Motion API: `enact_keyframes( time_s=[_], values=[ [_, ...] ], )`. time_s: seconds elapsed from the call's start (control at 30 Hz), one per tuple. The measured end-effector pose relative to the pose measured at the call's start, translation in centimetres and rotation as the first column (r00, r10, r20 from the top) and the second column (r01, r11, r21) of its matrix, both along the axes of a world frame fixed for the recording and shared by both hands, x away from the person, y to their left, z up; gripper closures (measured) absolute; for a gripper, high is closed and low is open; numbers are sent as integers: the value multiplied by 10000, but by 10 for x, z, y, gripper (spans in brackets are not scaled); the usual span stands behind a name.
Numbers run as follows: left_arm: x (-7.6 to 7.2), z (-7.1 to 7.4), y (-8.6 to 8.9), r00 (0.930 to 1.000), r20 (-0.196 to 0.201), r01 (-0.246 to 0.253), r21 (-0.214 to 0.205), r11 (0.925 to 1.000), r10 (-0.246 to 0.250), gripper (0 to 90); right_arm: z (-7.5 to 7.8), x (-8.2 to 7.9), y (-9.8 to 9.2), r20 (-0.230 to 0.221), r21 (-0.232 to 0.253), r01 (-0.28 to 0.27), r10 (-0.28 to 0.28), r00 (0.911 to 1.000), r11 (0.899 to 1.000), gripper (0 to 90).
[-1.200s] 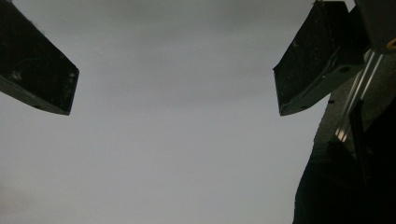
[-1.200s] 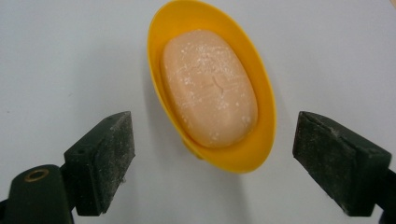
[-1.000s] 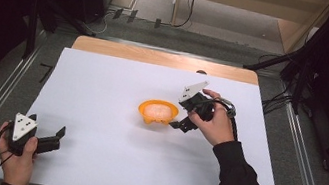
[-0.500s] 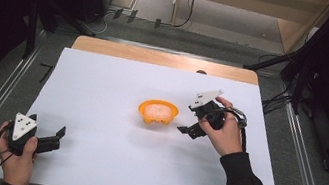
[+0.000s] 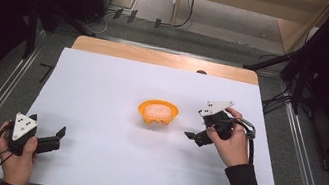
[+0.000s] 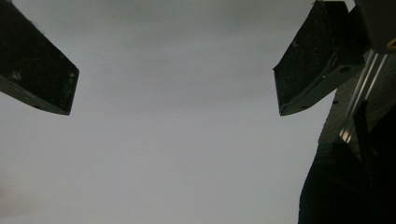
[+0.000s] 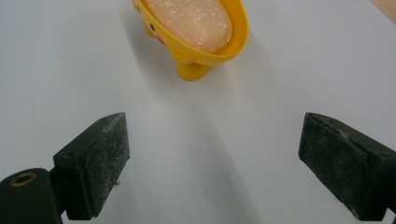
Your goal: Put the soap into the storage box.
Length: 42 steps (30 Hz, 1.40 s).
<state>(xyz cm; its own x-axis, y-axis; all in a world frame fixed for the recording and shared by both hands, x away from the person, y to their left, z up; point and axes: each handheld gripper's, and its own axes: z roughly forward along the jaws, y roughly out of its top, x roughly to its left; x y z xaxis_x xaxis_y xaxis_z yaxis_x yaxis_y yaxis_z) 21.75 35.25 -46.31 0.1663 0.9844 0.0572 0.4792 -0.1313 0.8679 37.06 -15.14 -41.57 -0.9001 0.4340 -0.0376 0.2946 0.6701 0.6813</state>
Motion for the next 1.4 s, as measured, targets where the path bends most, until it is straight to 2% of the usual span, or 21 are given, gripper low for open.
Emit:
enact_keyframes(
  time_s=[0.2, 0.63, 1.07, 1.27, 1.4],
  values=[
    [0, 0, 0, 10000, -19, 9, -5, 10000, -9, 3, -3, -9, -9, 80, 89, 227, -227, 9997, 9997, 64],
    [0, 0, 0, 10000, -24, 3, 41, 10000, -3, 3, -18, -25, -38, 168, 280, 982, -987, 9950, 9948, 0],
    [0, 0, 0, 10000, -39, 9, 63, 10000, -9, 3, -32, -45, -59, 213, 571, 1525, -1540, 9878, 9866, 0],
    [0, 0, 0, 10000, -38, 16, 70, 10000, -16, 3, -38, -56, -73, 210, 890, 1814, -1840, 9827, 9794, 0],
    [0, 0, -1, 10000, -36, 10, 76, 10000, -10, 3, -41, -62, -82, 279, 934, 1970, -2004, 9793, 9759, 0]
  ],
)
